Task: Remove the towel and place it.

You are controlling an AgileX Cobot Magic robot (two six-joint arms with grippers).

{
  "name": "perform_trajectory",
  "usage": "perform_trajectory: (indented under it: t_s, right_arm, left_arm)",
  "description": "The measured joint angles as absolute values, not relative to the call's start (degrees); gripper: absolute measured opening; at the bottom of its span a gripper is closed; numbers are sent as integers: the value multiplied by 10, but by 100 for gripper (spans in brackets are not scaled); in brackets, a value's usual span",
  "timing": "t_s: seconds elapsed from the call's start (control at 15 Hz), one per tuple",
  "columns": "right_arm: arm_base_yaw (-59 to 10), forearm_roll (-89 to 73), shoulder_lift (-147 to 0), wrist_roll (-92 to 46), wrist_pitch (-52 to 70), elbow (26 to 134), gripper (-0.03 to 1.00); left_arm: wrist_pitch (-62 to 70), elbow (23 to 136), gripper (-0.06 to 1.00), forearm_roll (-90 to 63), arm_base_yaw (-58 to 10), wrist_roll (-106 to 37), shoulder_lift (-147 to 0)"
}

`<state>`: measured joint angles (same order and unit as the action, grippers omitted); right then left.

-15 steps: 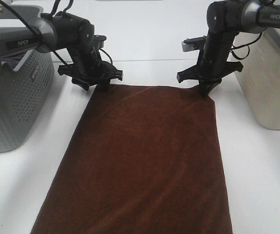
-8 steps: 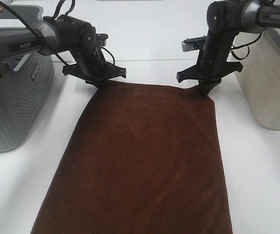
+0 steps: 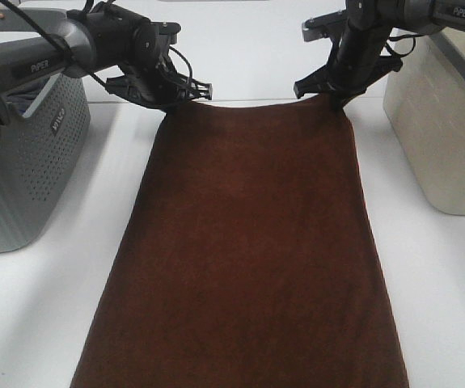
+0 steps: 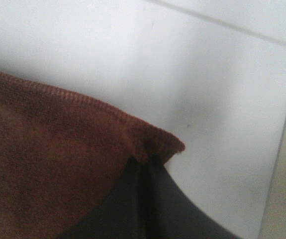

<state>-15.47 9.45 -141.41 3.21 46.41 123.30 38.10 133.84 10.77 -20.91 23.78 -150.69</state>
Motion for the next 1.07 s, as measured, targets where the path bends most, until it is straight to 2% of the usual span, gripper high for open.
perform_trajectory:
  t_s: [0.67, 1.07]
  right_arm:
    - [-155, 144, -1428, 17, 229, 1239, 0]
    - [-155, 151, -1464, 17, 162, 1239, 2]
  left_arm:
    - [121, 1339, 1, 149, -180, 258, -1521]
    - [62, 1340, 3, 186, -178, 258, -1548]
